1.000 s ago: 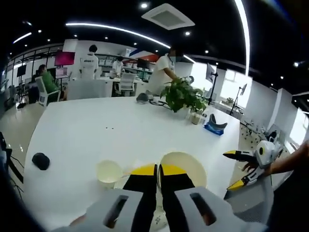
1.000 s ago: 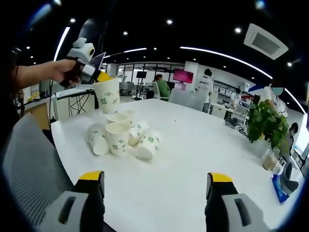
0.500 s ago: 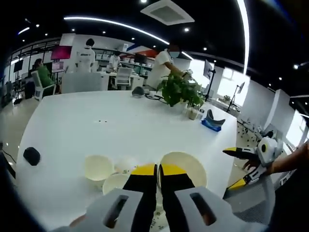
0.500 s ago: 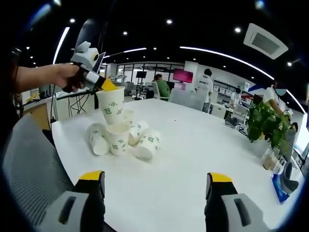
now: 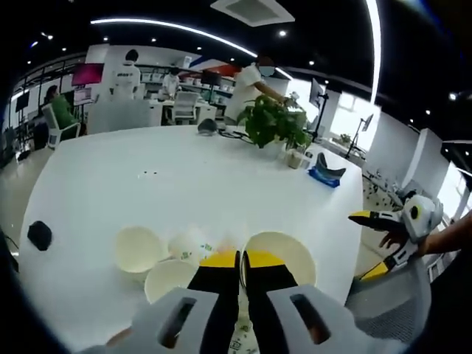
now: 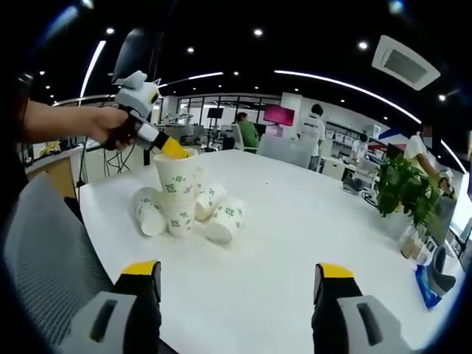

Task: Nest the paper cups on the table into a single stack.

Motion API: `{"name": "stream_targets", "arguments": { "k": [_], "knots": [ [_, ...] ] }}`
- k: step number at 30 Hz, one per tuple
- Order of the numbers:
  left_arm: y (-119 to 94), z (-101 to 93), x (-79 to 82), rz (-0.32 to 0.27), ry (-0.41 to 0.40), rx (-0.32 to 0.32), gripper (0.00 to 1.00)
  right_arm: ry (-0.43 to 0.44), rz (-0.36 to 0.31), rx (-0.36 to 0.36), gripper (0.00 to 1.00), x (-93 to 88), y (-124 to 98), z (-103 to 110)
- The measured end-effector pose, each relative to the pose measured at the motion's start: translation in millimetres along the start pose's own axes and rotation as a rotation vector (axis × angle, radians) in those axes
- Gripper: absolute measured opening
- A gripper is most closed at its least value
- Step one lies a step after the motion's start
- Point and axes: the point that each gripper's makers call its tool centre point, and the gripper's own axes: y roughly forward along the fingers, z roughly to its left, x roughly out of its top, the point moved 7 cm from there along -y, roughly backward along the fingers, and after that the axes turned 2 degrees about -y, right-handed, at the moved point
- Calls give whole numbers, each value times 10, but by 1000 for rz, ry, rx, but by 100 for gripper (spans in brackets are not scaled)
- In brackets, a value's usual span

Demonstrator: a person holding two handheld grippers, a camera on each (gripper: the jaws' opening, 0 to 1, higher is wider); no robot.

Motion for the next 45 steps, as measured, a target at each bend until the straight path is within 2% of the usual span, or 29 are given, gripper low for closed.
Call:
{"name": "stream_targets", "arguments": {
  "k": [19, 30, 45],
  "knots": [
    [189, 30, -217, 63, 5, 1, 0, 3, 3, -10, 85, -4, -2, -14],
    [223, 44, -327, 92, 23, 11, 0, 1, 8, -3, 85, -14, 4, -11],
    [211, 73, -299, 96, 42, 18, 0, -3, 12, 6, 85, -16, 11, 1]
  ]
}}
